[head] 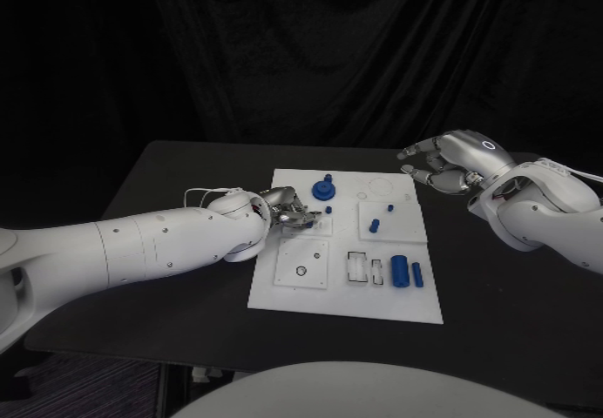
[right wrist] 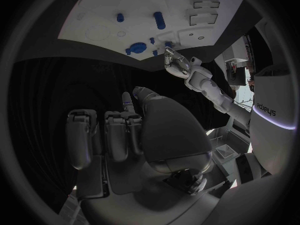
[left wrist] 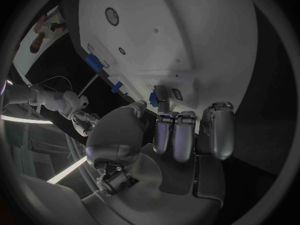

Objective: Assemble the parts on the task board

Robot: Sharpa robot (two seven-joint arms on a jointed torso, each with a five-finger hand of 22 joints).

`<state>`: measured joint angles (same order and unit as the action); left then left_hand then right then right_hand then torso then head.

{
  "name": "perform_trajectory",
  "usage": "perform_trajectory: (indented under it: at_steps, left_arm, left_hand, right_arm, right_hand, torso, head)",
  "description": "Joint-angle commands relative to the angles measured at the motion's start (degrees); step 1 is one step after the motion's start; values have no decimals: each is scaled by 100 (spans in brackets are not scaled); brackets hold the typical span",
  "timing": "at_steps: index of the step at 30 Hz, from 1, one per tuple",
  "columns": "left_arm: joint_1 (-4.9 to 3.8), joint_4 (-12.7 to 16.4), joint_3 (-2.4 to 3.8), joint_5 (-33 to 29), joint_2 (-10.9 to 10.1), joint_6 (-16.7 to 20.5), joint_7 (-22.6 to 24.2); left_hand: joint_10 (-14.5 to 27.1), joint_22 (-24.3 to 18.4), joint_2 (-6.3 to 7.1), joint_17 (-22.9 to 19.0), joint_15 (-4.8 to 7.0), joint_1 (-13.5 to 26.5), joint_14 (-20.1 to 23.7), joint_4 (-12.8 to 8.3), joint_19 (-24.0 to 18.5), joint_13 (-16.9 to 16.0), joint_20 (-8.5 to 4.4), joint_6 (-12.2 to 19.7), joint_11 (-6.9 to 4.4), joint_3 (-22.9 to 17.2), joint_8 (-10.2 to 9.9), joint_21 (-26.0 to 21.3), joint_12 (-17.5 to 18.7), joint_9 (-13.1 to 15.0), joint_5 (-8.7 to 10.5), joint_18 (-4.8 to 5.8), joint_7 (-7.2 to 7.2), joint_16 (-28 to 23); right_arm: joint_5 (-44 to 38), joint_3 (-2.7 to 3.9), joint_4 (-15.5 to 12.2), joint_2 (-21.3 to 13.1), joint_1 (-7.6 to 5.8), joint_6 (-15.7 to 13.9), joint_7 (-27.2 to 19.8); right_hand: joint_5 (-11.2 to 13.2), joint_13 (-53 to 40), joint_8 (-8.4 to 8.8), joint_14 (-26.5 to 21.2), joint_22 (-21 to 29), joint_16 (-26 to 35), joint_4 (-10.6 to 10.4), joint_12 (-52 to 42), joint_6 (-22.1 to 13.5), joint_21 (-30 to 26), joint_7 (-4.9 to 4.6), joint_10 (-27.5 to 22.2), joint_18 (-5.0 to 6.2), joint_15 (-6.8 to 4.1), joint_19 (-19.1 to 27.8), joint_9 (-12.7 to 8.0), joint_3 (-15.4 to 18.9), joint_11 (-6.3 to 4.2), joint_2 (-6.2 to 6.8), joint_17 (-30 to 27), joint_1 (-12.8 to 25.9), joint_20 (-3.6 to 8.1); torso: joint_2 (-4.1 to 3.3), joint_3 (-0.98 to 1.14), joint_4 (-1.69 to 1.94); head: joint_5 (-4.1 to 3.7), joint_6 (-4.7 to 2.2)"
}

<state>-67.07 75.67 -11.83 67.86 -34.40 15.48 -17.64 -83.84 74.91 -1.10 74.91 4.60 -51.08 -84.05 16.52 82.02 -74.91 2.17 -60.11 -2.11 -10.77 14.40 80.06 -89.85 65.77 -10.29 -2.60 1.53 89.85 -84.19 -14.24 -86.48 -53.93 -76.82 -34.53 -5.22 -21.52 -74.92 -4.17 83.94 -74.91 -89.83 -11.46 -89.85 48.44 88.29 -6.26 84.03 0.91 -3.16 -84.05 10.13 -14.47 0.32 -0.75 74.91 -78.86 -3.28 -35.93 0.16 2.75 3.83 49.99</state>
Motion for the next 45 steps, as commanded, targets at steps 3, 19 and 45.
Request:
perform_trajectory:
  at_steps: [3, 19, 45]
  left_arm:
    - [60, -29, -34, -8, 17, -235, -10]
    - [67, -20, -34, -8, 2, -216, 76]
    - [72, 59, -34, -8, -90, -186, 112]
  left_hand:
    - [-616, 764, -87, 1509, -20, 6, -595, 13, -30, -1509, -5, -25, 29, 50, -30, -33, -15, -33, -96, -54, 36, 15]
    - [-616, 790, -253, 1509, -10, -469, -595, -10, -38, -1509, -15, -18, 15, 57, -95, -83, -15, -7, -1098, -59, 20, 15]
    - [-616, 795, -220, 1509, -8, -620, -595, -50, -43, -1509, -16, -19, 11, 26, -99, -97, -15, 6, -1201, -61, 14, 15]
  right_arm:
    - [-9, 4, 0, -4, 7, 15, 112]
    - [-9, 4, -7, -12, 7, 25, 118]
    - [-9, 4, -18, -35, 7, 20, 124]
  right_hand:
    - [-39, -1508, 14, 606, -1431, -17, -11, -15, 30, -35, -8, 597, -32, 35, -472, -7, -25, 46, -11, 1509, -36, -27]
    - [-72, -1508, 10, 606, -1430, -17, 14, -15, 46, -38, -4, 597, -31, 34, -470, -10, -55, 43, -8, 1509, -48, -27]
    - [-93, -1508, 10, 606, -1432, -17, 35, -15, 52, -34, -2, 597, -32, 31, -473, -14, -80, 41, -7, 1509, -59, -26]
  torso:
    - [-1, 4, -2]
    - [-2, 3, -2]
    - [-2, 0, 8]
  head:
    - [-6, 1]
    - [-26, 1]
    - [-18, 1]
